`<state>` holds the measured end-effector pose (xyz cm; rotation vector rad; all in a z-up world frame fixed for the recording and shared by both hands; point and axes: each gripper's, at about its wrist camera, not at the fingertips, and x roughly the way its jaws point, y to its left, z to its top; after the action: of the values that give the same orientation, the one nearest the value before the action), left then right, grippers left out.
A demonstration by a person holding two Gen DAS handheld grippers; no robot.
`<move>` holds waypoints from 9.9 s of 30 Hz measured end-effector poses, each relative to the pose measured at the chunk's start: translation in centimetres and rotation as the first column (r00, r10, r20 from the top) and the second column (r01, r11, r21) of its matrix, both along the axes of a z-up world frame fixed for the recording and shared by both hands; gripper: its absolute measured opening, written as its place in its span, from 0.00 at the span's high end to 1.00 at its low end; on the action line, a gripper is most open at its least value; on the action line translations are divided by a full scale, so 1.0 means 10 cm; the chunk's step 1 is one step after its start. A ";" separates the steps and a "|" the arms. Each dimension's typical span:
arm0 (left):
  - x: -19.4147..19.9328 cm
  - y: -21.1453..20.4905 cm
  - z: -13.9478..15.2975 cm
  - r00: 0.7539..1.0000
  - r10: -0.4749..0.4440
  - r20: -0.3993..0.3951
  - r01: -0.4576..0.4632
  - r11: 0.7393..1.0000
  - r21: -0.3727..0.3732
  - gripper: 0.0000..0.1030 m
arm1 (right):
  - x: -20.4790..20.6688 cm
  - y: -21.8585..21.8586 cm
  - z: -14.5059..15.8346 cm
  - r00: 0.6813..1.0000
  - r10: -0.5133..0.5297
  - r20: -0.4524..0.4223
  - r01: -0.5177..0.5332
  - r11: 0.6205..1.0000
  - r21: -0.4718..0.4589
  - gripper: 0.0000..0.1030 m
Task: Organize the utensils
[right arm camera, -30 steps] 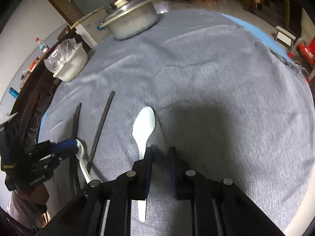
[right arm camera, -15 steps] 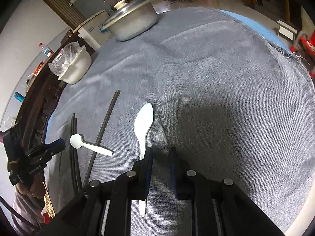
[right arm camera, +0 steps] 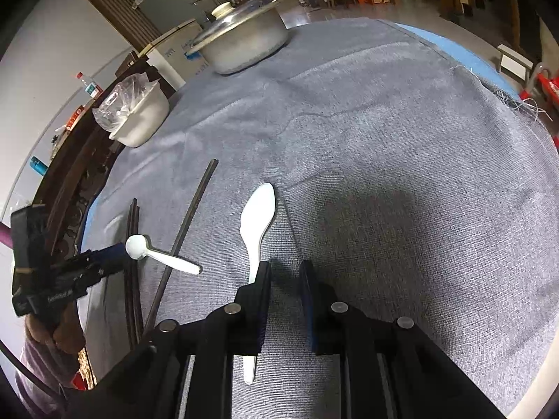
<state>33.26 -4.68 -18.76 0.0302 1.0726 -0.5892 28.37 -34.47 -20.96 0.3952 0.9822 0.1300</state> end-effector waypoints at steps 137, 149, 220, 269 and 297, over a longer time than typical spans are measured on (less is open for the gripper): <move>-2.72 0.97 1.79 0.777 0.426 0.463 -0.313 0.900 -0.303 0.98 | -2.15 0.98 1.48 0.743 -0.229 0.629 0.178 0.973 0.144 0.69; -2.58 0.39 1.78 0.717 0.404 0.568 -0.326 0.915 -0.238 0.98 | -2.04 1.05 1.31 0.713 -0.245 0.657 0.242 0.965 0.098 0.69; -2.37 0.07 1.55 0.757 0.364 0.542 -0.340 0.929 -0.149 0.98 | -2.04 1.26 0.89 0.656 -0.108 0.747 0.164 0.986 -0.002 0.67; -2.34 1.26 1.48 0.591 0.653 0.474 -0.650 0.734 -0.200 0.29 | -1.97 0.40 0.68 0.725 -0.400 0.561 0.342 0.916 0.211 0.52; -1.87 1.31 0.70 0.672 0.669 0.318 -0.701 0.713 -0.017 0.27 | -1.68 0.14 0.26 0.814 -0.453 0.364 0.390 0.890 0.235 0.48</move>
<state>14.60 8.45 -11.78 -0.1851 0.7281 0.1712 11.53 -33.06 -18.40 0.6878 0.4480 -0.1194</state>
